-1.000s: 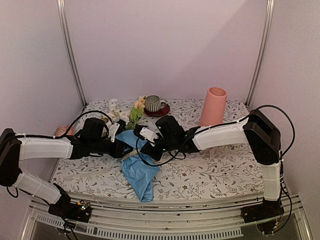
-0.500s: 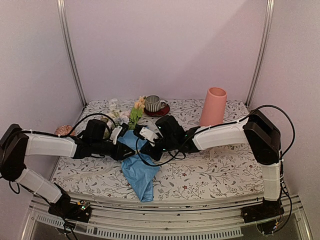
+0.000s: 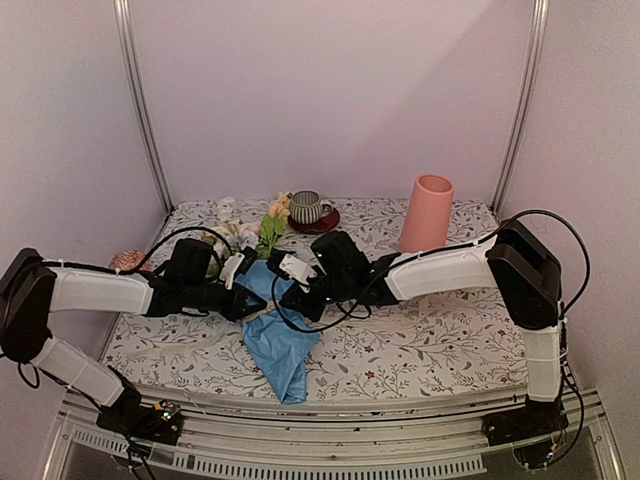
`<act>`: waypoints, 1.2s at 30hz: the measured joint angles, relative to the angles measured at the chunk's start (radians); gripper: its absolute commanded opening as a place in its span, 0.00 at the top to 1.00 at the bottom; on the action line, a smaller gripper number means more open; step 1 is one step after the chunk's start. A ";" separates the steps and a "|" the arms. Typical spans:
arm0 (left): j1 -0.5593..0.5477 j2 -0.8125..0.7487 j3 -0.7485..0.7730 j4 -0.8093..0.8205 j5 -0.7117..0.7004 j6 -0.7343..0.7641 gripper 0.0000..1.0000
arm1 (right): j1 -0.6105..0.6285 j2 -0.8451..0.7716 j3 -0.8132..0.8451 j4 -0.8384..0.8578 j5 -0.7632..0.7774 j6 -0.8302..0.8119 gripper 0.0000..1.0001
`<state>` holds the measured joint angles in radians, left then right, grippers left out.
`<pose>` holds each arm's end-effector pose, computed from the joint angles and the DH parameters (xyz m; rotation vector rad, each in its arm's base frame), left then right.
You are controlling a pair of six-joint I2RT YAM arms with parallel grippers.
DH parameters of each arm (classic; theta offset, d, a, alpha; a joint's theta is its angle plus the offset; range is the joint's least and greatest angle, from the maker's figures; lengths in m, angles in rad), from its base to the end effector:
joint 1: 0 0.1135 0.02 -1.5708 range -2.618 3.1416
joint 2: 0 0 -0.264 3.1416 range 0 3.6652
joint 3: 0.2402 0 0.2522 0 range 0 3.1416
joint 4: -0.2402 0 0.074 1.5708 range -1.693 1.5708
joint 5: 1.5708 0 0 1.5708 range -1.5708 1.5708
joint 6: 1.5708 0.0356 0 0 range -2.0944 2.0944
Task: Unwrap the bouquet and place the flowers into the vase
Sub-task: Untie the half-tied ribbon from the folded wrapping paper.
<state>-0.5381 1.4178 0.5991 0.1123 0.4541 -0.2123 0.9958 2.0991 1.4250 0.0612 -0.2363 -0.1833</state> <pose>0.2252 -0.1526 0.1677 0.6264 2.2714 -0.8997 0.2490 0.3996 0.1730 -1.3671 1.7942 0.7075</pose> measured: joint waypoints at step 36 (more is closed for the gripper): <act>0.000 -0.169 -0.058 -0.073 -0.152 -0.065 1.00 | 0.000 -0.144 -0.185 0.067 0.148 0.053 0.82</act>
<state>-0.5381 1.2491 0.5411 0.0391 0.3019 -0.2771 0.9958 1.9553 1.2400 0.1284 -0.0883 -0.1303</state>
